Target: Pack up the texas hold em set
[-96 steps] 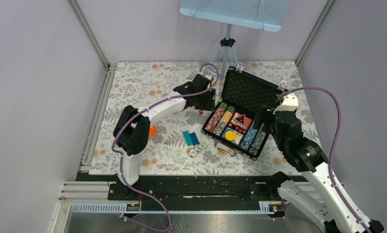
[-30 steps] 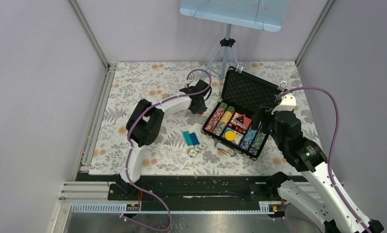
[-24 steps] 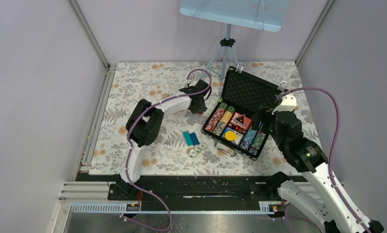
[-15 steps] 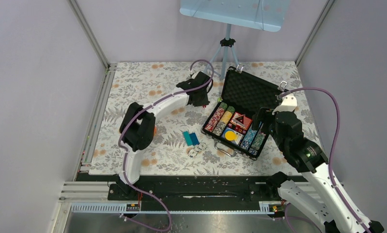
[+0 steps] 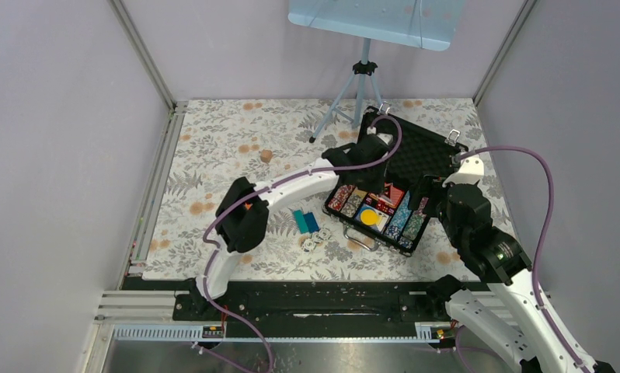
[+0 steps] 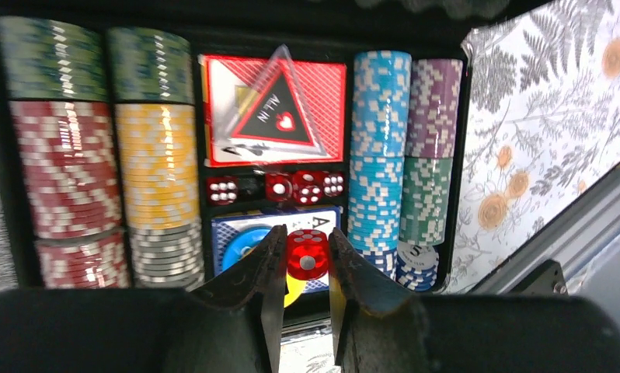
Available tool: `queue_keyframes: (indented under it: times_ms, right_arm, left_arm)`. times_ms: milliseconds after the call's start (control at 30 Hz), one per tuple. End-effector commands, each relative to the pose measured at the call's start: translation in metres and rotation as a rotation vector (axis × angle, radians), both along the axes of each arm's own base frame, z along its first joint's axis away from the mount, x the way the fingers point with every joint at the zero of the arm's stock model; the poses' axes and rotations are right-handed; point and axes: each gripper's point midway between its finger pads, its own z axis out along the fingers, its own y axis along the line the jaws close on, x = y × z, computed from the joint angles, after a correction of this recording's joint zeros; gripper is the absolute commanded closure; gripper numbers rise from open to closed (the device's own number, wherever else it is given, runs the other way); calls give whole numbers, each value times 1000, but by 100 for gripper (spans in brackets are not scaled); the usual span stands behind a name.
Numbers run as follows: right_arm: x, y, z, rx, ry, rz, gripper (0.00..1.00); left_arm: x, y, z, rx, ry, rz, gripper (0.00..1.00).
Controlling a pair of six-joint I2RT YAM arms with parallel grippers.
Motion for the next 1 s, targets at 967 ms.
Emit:
queue_keyframes:
  times_ms: [967]
  right_arm:
    - [-2,-1,-1,16,6,-8,18]
  left_arm:
    - [11,-17,-50,80,0,-79,93]
